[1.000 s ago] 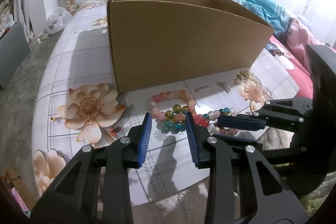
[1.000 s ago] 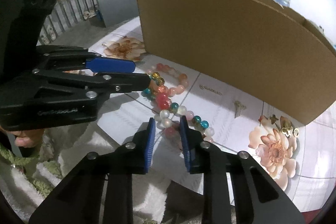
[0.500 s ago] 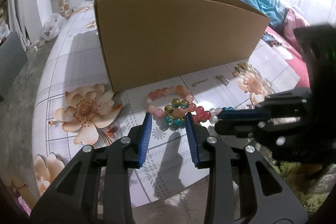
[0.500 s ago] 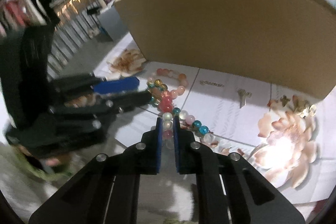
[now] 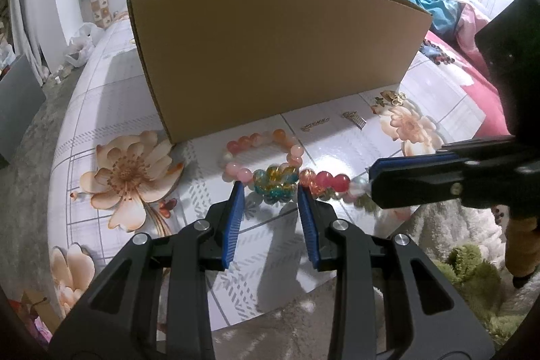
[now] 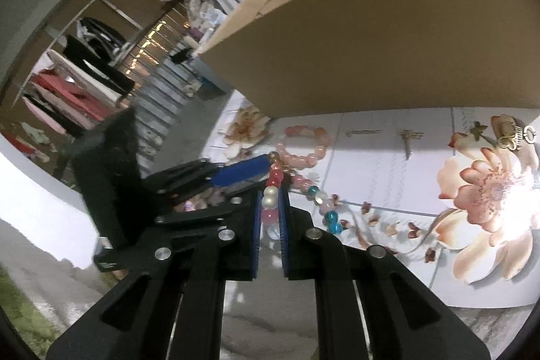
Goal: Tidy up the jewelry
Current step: 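Grasp the multicolour bead bracelet with the left tool while the right tool grasps it too, then lift the bracelet with both tools and lower it into the box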
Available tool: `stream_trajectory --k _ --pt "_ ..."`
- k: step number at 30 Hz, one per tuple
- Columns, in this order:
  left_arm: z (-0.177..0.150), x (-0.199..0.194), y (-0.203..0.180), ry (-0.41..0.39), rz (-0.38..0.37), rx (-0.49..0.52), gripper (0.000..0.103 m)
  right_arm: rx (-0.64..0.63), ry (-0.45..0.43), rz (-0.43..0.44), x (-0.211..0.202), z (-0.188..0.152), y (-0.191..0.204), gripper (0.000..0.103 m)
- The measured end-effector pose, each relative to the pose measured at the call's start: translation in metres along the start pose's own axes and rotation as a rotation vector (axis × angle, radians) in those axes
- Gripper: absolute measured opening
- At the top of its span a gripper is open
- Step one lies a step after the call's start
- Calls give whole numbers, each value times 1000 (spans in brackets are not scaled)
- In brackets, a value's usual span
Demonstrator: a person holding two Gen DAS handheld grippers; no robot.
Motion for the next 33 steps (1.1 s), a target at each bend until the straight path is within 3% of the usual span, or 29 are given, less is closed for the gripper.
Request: stream_trajectory --k 6,13,24,33 --pt "1 3 -3 -11 3 -4 30 -7 -5 58 -3 1 7 10" --pt "1 5 -3 -31 -23 -21 9 4 -7 85 -5 0 7 10" --pt "9 -9 0 -71 -46 -59 8 15 -45 115 -19 0 3 10" --pt "41 -57 -6 -178 -59 -53 8 -47 -148 140 -60 20 20 10"
Point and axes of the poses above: each gripper's, at about its wrist camera, not at the fingertips, and x roughly the way its jaws point, y to its left, z to its top, the point moved 2 cm from there along x, roughly the way its jaws point, and after that the axes turned 3 degrees about -x, right-handed, at the moved point
